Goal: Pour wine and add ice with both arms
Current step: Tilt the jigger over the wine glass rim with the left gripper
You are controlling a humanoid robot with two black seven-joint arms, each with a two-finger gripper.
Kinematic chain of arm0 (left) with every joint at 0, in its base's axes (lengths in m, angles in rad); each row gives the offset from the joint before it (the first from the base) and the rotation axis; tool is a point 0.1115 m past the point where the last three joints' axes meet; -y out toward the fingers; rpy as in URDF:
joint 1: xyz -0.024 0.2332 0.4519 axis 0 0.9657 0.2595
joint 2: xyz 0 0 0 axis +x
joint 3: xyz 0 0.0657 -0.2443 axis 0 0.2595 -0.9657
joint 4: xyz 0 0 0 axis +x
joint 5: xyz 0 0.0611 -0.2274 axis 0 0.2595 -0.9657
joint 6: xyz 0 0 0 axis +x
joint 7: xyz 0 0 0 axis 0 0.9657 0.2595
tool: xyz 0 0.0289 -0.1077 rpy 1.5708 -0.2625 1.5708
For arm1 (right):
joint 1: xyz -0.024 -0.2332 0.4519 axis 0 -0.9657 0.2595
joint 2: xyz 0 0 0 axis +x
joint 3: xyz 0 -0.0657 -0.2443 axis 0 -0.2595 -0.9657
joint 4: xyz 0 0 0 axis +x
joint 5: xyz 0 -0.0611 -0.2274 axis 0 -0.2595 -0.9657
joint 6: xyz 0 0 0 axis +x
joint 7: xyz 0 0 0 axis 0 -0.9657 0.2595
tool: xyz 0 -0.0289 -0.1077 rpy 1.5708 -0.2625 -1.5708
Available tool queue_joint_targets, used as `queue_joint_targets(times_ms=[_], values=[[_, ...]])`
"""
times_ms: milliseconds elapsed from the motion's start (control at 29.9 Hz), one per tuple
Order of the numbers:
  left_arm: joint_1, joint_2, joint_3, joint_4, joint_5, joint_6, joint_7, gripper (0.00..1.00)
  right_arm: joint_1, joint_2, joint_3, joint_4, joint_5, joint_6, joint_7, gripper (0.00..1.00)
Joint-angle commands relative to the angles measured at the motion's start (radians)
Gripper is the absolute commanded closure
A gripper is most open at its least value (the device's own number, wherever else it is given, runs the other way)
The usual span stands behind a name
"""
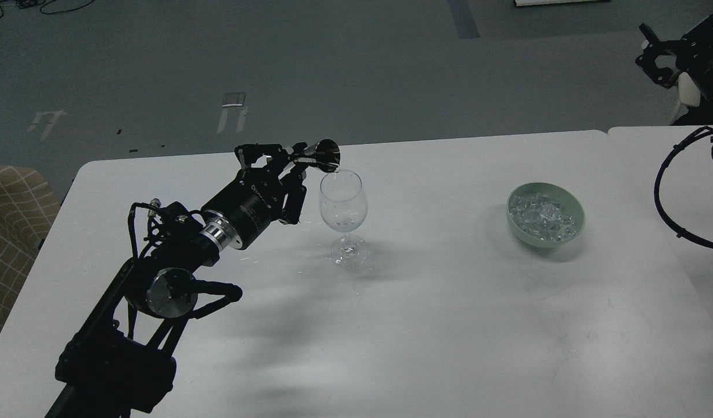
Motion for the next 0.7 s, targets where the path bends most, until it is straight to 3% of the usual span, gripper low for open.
queue_joint_targets(times_ms=[0, 334, 668], values=[[-0.002, 0.000, 0.000, 0.001, 0.004, -0.027, 0.001, 1.00, 0.000, 0.000, 0.000, 0.001, 0.000, 0.000, -0.001, 0.00], [-0.004, -0.003, -0.001, -0.011, 0.128, -0.090, -0.006, 1.00, 0.000, -0.002, 0.000, 0.001, 0.002, 0.000, 0.001, 0.00], [-0.018, 0.010, -0.001, -0.011, 0.173, -0.095, -0.016, 1.00, 0.000, -0.002, 0.000, 0.001, 0.002, 0.001, 0.001, 0.00]])
